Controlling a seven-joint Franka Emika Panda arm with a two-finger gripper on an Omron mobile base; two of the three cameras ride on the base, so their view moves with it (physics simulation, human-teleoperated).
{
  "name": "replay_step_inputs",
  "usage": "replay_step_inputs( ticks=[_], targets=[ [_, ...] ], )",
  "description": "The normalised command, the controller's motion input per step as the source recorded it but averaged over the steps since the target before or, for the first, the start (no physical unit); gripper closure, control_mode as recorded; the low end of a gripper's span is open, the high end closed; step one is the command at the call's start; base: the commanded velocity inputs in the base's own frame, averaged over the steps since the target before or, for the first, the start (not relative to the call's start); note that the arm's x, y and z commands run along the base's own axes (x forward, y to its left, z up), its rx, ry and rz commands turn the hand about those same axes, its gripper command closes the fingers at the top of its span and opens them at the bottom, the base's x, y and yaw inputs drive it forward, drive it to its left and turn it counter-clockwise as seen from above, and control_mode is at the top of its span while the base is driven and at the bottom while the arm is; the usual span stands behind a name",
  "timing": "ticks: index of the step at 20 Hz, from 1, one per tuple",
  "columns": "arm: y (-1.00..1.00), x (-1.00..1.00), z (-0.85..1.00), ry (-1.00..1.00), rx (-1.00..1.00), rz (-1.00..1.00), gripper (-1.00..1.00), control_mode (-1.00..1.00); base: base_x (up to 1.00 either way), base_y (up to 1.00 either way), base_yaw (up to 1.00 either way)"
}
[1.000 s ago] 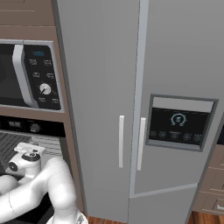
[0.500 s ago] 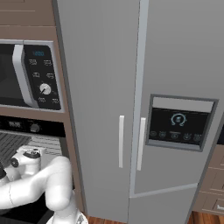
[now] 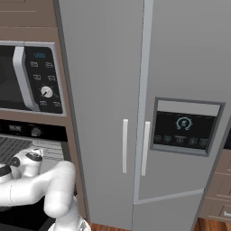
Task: Take the fish from the oven and place it on the plate on the counter.
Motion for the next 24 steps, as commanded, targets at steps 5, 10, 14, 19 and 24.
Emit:
replay_step_inputs(
  ticks=[5, 10, 14, 19, 24],
  targets=[
    [-0.13, -0.97, -1.00, 0.42, -0.01, 0.11, 1.00, -1.00, 0.00, 0.00, 0.00],
    [-0.20, -1.00, -1.00, 0.47, 0.00, 0.07, 1.00, -1.00, 0.00, 0.00, 0.00],
    [-0.25, -1.00, -1.00, 0.29, 0.00, 0.08, 1.00, -1.00, 0.00, 0.00, 0.00],
    [-0.17, -1.00, -1.00, 0.13, -0.01, 0.05, 1.00, -1.00, 0.00, 0.00, 0.00],
    [-0.04, -1.00, -1.00, 0.09, -0.08, 0.01, 1.00, -1.00, 0.00, 0.00, 0.00]
  ],
)
